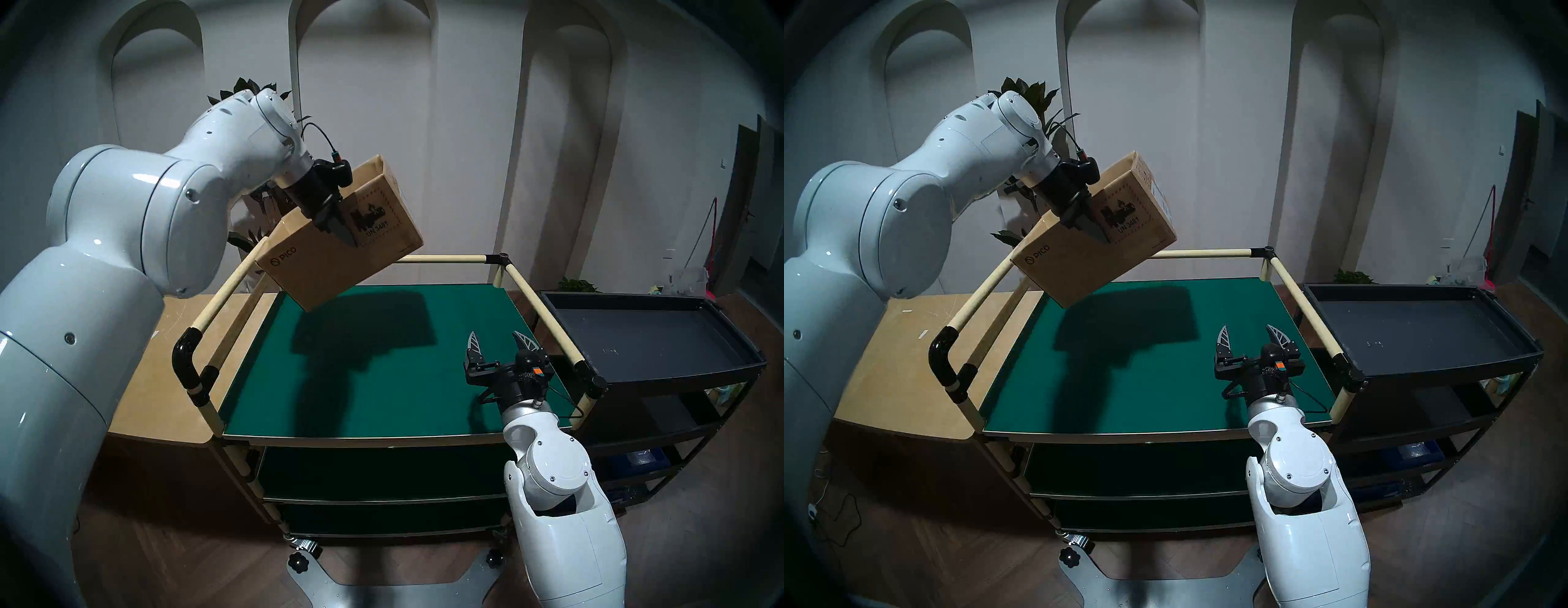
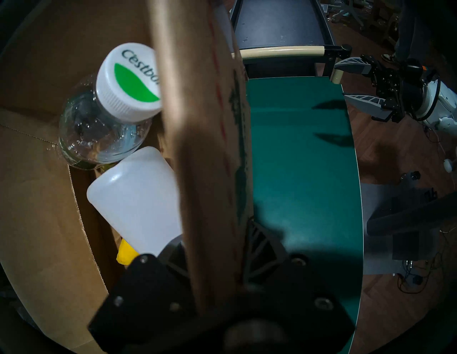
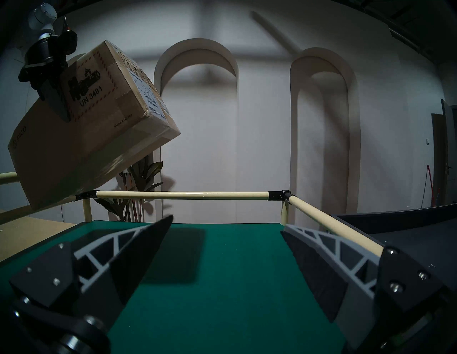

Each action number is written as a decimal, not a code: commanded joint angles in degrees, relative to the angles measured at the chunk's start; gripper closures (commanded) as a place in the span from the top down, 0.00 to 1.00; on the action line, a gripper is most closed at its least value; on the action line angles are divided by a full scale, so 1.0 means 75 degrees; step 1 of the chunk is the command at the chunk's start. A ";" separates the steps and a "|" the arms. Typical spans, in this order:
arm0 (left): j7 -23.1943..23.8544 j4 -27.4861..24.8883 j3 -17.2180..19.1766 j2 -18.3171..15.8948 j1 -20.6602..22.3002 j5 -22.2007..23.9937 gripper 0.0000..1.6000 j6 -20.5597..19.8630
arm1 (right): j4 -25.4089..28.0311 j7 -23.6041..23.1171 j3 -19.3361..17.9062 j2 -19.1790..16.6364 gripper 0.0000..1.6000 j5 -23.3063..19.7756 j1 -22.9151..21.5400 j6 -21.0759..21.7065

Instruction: Put the storage box onto the shelf

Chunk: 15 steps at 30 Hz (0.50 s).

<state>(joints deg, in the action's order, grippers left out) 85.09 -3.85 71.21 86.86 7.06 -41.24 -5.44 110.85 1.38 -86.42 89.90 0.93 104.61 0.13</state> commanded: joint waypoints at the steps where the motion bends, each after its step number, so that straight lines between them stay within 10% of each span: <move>1: -0.0012 -0.0251 -0.0034 0.0240 0.0103 0.0034 0.00 -0.0283 | 0.0171 0.0007 -0.0007 0.0007 1.00 -0.0004 -0.0050 -0.0051; 15: -0.0012 -0.0251 -0.0045 0.0766 -0.0577 0.0069 0.00 -0.0747 | 0.0182 0.0008 -0.0007 0.0008 1.00 -0.0004 -0.0048 -0.0053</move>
<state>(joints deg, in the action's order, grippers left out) 85.03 -3.85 70.91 90.15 2.22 -41.29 -10.02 110.87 1.38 -86.42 89.90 0.93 104.60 0.13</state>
